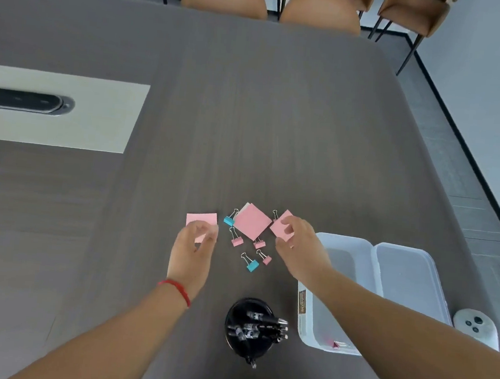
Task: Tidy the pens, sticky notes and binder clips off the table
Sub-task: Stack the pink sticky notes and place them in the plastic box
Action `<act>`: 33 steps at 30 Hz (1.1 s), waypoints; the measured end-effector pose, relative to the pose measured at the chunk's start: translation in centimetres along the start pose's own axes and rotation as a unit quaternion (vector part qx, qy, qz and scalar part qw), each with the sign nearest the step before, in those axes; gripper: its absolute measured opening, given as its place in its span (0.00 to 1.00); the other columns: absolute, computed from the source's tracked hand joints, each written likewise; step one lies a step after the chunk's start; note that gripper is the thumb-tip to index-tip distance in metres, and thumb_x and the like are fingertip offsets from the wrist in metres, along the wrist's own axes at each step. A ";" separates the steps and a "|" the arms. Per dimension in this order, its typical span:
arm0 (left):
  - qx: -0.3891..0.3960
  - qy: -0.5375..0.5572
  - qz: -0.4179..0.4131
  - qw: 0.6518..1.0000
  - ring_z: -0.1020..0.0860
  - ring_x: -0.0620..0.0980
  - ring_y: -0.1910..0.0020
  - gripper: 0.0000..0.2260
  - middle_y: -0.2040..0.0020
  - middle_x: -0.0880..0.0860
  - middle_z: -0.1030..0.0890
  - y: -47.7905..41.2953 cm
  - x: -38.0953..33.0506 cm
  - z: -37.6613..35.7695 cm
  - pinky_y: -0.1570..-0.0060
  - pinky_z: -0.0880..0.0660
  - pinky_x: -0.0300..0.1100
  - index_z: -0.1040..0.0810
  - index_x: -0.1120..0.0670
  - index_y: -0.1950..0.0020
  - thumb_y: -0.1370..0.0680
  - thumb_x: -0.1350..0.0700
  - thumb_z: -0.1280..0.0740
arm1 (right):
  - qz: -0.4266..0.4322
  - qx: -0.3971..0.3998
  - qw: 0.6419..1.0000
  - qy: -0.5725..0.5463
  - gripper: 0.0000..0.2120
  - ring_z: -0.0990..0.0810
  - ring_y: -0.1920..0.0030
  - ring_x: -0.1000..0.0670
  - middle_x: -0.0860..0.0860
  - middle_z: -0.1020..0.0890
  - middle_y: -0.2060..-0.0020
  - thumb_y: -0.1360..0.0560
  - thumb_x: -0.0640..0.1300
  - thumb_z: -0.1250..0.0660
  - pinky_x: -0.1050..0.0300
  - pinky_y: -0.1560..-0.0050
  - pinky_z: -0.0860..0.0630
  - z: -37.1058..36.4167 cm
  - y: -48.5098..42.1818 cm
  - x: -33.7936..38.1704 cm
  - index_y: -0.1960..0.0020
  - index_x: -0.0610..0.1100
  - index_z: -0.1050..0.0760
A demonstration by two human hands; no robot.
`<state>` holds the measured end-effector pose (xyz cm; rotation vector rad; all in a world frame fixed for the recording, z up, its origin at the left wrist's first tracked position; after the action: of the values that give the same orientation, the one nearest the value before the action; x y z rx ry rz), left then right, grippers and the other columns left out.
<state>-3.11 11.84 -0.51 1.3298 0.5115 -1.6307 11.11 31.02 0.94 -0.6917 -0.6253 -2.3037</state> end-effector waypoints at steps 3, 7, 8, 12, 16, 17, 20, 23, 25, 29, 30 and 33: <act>-0.016 -0.078 0.068 0.994 0.24 0.47 0.46 0.08 0.43 0.48 0.22 -4.4 1.2 0.8 0.50 0.29 0.42 0.26 0.49 0.47 0.24 0.50 0.37 | -0.036 0.022 0.998 0.046 0.19 0.24 0.49 0.47 0.50 0.26 0.42 0.26 0.40 0.37 0.56 0.55 0.29 -1.5 -3.5 -0.6 0.36 0.49 0.31; 0.015 -0.215 0.154 0.964 0.23 0.57 0.49 0.15 0.38 0.57 0.24 -8.6 5.1 0.8 0.54 0.28 0.44 0.27 0.59 0.39 0.25 0.57 0.36 | -0.095 0.045 0.989 0.105 0.15 0.24 0.52 0.43 0.44 0.25 0.43 0.27 0.37 0.37 0.54 0.56 0.27 -3.2 -7.3 -2.8 0.40 0.43 0.28; 0.009 -0.236 0.170 0.957 0.23 0.60 0.48 0.15 0.39 0.59 0.24 -9.2 5.9 1.0 0.53 0.25 0.47 0.27 0.60 0.40 0.26 0.58 0.36 | -0.109 0.049 0.986 0.117 0.15 0.23 0.49 0.42 0.43 0.25 0.43 0.27 0.37 0.37 0.52 0.53 0.26 -3.4 -8.0 -3.3 0.40 0.42 0.28; -0.011 -0.282 0.209 0.936 0.25 0.64 0.42 0.20 0.39 0.62 0.26 -10.6 8.0 1.1 0.46 0.24 0.56 0.28 0.61 0.40 0.28 0.56 0.30 | -0.157 0.037 0.975 0.155 0.17 0.26 0.39 0.39 0.42 0.27 0.39 0.25 0.36 0.39 0.49 0.43 0.27 -2.9 -10.3 -5.1 0.36 0.41 0.31; -0.022 -0.328 0.248 0.911 0.26 0.63 0.39 0.27 0.39 0.61 0.26 -11.2 8.5 0.6 0.44 0.25 0.57 0.32 0.62 0.38 0.32 0.53 0.26 | -0.191 0.067 0.958 0.204 0.21 0.28 0.37 0.39 0.43 0.29 0.38 0.26 0.40 0.34 0.46 0.43 0.27 -2.6 -11.6 -6.6 0.34 0.43 0.34; -0.025 -0.332 0.259 0.907 0.25 0.63 0.39 0.26 0.39 0.61 0.25 -11.4 8.5 0.5 0.44 0.24 0.56 0.32 0.62 0.39 0.32 0.55 0.26 | -0.200 0.077 0.954 0.211 0.23 0.28 0.37 0.39 0.43 0.29 0.37 0.26 0.41 0.33 0.46 0.43 0.27 -2.6 -11.8 -6.9 0.34 0.44 0.35; -0.027 -0.328 0.281 0.901 0.23 0.62 0.42 0.23 0.42 0.61 0.22 -11.7 8.9 0.3 0.45 0.23 0.55 0.30 0.61 0.41 0.32 0.57 0.27 | -0.206 0.102 0.946 0.230 0.26 0.27 0.38 0.40 0.45 0.28 0.37 0.28 0.43 0.30 0.46 0.43 0.26 -2.9 -12.1 -7.3 0.33 0.46 0.36; -0.014 -0.331 0.288 0.899 0.20 0.61 0.47 0.18 0.46 0.58 0.20 -12.0 9.1 0.3 0.46 0.21 0.54 0.25 0.59 0.44 0.33 0.58 0.31 | -0.199 0.102 0.944 0.244 0.26 0.26 0.38 0.41 0.45 0.28 0.38 0.28 0.43 0.30 0.47 0.44 0.27 -3.0 -12.3 -7.5 0.33 0.46 0.36; 0.016 -0.371 0.284 0.884 0.21 0.59 0.46 0.16 0.45 0.57 0.20 -12.2 9.3 0.2 0.46 0.22 0.52 0.22 0.56 0.45 0.32 0.57 0.32 | -0.192 0.099 0.942 0.257 0.24 0.27 0.38 0.41 0.46 0.27 0.38 0.27 0.44 0.31 0.47 0.44 0.27 -3.1 -12.3 -7.5 0.34 0.46 0.35; 0.026 -0.375 0.229 0.898 0.23 0.61 0.48 0.12 0.47 0.59 0.20 -12.1 8.1 -0.5 0.50 0.22 0.50 0.21 0.57 0.50 0.28 0.52 0.36 | -0.194 0.101 0.933 0.285 0.21 0.26 0.39 0.42 0.46 0.25 0.41 0.27 0.43 0.33 0.48 0.44 0.27 -3.0 -12.3 -7.4 0.36 0.44 0.33; 0.018 -0.327 0.213 0.921 0.22 0.60 0.52 0.10 0.50 0.59 0.20 -12.0 7.7 -0.7 0.55 0.24 0.48 0.23 0.58 0.51 0.27 0.53 0.36 | -0.198 0.103 0.931 0.289 0.20 0.26 0.40 0.42 0.46 0.24 0.41 0.27 0.42 0.33 0.48 0.44 0.27 -3.0 -12.2 -7.5 0.37 0.44 0.33; 0.002 -0.157 0.183 0.970 0.25 0.56 0.58 0.08 0.59 0.52 0.23 -11.7 5.3 -2.0 0.61 0.29 0.43 0.29 0.55 0.52 0.27 0.55 0.33 | -0.216 0.112 0.924 0.295 0.18 0.25 0.40 0.43 0.46 0.23 0.43 0.28 0.40 0.35 0.49 0.44 0.28 -3.0 -12.1 -7.8 0.39 0.43 0.32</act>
<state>-11.83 16.79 -8.71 1.0655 0.0643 -1.4910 6.88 40.92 -9.09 0.2873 -0.7789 -2.5936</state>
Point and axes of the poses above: each hand's wrist, its own y-axis away from the middle knuckle, its own z-axis out of the back of the hand, x = y × z, the point moved 9 cm from there along -y, towards the middle knuckle
